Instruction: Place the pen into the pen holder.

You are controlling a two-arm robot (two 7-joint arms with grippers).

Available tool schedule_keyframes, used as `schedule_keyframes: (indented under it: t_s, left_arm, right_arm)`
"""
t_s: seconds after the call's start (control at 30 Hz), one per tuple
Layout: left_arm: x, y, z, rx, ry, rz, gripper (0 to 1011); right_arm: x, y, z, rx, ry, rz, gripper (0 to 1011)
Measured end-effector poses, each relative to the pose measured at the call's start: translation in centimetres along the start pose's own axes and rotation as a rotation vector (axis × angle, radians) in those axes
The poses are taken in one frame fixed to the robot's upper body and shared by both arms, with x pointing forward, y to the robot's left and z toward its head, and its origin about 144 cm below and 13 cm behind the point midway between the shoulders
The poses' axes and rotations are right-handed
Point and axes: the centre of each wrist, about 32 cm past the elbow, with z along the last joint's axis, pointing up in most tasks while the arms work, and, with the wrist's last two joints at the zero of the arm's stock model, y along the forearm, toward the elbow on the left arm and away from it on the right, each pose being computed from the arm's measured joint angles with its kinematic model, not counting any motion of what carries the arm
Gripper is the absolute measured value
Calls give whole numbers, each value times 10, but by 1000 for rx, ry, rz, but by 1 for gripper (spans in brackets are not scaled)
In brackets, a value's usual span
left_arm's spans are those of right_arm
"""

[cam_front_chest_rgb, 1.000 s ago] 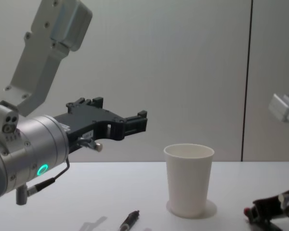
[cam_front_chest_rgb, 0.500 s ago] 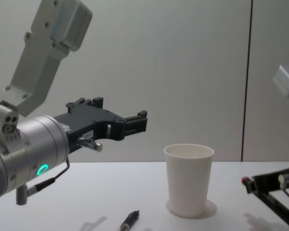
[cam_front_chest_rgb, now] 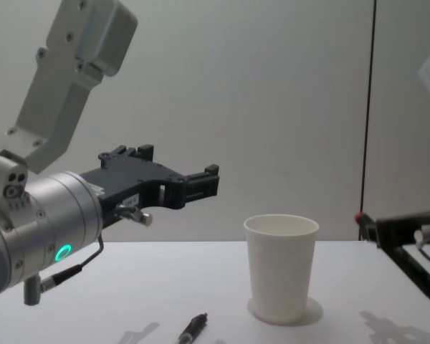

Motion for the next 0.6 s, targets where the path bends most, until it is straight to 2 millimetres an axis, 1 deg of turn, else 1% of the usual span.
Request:
schedule_keyframes:
  t_s: [0.3,0.6]
  left_arm:
    - [0,0,0,0,0,0,1003]
    - [0,0,0,0,0,0,1003]
  right_arm:
    - [0,-2,-3,130,-40,1,178]
    - [3,2,-7,282,-87,20,177]
